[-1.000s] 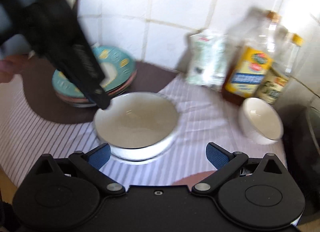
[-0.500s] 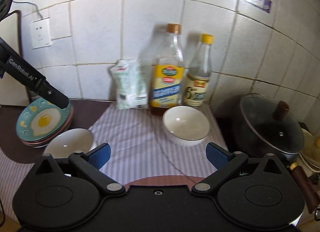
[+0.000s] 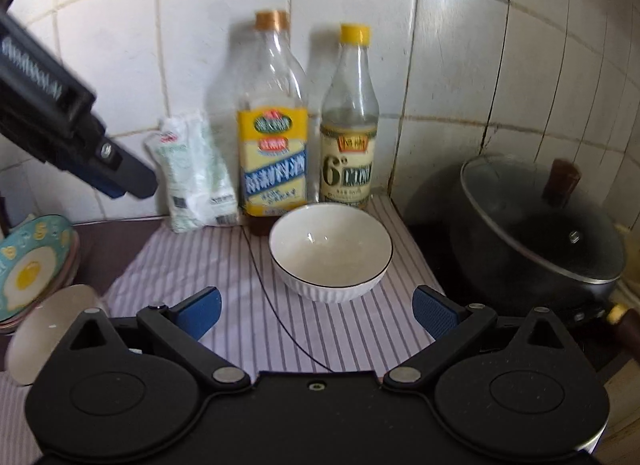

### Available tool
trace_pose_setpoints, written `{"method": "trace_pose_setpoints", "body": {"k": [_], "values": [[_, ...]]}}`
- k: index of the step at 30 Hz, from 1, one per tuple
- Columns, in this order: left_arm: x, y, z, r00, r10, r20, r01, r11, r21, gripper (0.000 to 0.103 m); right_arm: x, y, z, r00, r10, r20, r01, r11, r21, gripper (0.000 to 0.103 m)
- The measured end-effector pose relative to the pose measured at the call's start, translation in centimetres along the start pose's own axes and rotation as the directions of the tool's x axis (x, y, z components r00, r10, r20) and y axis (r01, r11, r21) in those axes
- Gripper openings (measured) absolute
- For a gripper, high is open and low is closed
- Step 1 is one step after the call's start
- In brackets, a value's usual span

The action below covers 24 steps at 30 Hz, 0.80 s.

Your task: Organize plates and bowls

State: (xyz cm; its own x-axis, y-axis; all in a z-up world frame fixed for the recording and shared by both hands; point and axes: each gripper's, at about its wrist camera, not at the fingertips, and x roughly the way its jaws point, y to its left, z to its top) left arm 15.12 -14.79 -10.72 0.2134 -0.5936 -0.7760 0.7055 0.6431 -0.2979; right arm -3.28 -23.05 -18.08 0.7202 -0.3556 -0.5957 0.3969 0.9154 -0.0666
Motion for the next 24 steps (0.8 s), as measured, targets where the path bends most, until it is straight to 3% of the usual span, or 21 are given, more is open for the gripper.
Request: {"method": "trace_pose_setpoints", "body": {"k": [13, 19, 21, 24], "values": [[11.3, 0.3, 2.8, 0.993, -0.039, -0.108, 0.030, 0.996, -0.078, 0.041, 8.7, -1.4, -0.7, 0.999, 0.034, -0.025, -0.032, 0.998, 0.057, 0.103], [14.7, -0.2, 3.1, 0.991, 0.068, -0.112, -0.074, 0.996, -0.049, 0.043, 11.0, -1.5, -0.6, 0.998, 0.049, -0.032, -0.048, 0.998, 0.035, 0.103], [15.3, 0.1, 2.9, 0.990, 0.077, -0.115, -0.085, 0.994, -0.063, 0.039, 11.6, -1.3, -0.5, 0.998, 0.054, -0.030, -0.054, 0.998, 0.016, 0.103], [15.6, 0.1, 2.4, 0.987, 0.117, -0.112, -0.124, 0.991, -0.056, 0.018, 12.4, -0.9, -0.5, 0.999, 0.044, -0.028, -0.044, 0.999, 0.009, 0.103]]}}
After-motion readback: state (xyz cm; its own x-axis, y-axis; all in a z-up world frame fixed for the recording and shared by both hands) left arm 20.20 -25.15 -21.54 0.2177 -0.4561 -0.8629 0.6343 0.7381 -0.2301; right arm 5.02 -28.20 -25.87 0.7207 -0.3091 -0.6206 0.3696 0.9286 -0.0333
